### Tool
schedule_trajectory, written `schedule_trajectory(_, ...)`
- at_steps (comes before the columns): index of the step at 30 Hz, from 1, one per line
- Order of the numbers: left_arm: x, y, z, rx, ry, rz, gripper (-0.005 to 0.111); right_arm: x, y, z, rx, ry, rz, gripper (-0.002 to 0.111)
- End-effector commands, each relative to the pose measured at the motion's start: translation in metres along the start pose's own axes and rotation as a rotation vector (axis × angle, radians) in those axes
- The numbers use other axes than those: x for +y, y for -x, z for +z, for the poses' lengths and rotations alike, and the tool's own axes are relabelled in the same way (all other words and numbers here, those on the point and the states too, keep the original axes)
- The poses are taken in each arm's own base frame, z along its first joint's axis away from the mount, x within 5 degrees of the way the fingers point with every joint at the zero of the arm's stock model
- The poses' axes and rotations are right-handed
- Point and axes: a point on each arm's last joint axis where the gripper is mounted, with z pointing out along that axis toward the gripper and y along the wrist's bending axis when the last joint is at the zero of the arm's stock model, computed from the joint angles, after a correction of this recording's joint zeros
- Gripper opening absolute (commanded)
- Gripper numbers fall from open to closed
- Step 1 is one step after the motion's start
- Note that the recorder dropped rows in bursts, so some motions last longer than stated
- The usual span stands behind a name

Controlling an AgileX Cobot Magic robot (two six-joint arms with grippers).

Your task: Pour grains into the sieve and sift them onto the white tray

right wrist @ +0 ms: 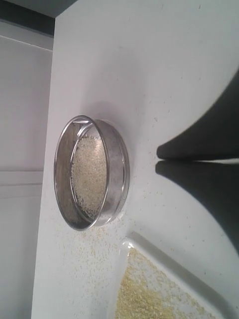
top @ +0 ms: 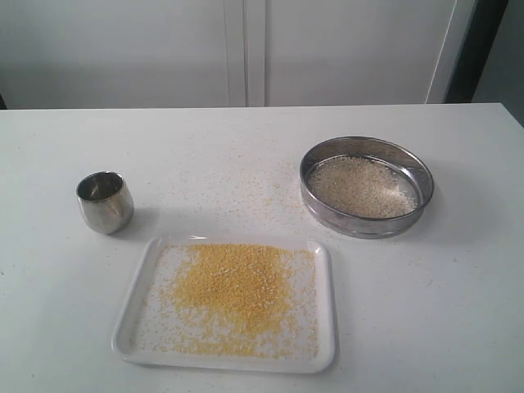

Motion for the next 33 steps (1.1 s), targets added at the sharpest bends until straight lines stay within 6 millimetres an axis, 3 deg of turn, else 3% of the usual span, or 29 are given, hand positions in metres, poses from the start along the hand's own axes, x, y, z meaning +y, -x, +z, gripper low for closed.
schedule_trajectory(1, 0.001, -0.003, -0.001, 0.008, 0.003, -0.007, 0.0, 0.0, -0.002, 0.0, 0.004, 0.0, -0.029, 0.0)
schedule_trajectory(25, 0.001, -0.003, -0.002, 0.001, 0.003, 0.007, 0.0, 0.0, -0.003, 0.0, 0.014, 0.0, -0.024, 0.0)
schedule_trajectory(33, 0.002, -0.002, -0.031, -0.118, -0.002, 0.051, 0.0, 0.0, -0.003, 0.0, 0.014, 0.0, -0.024, 0.0)
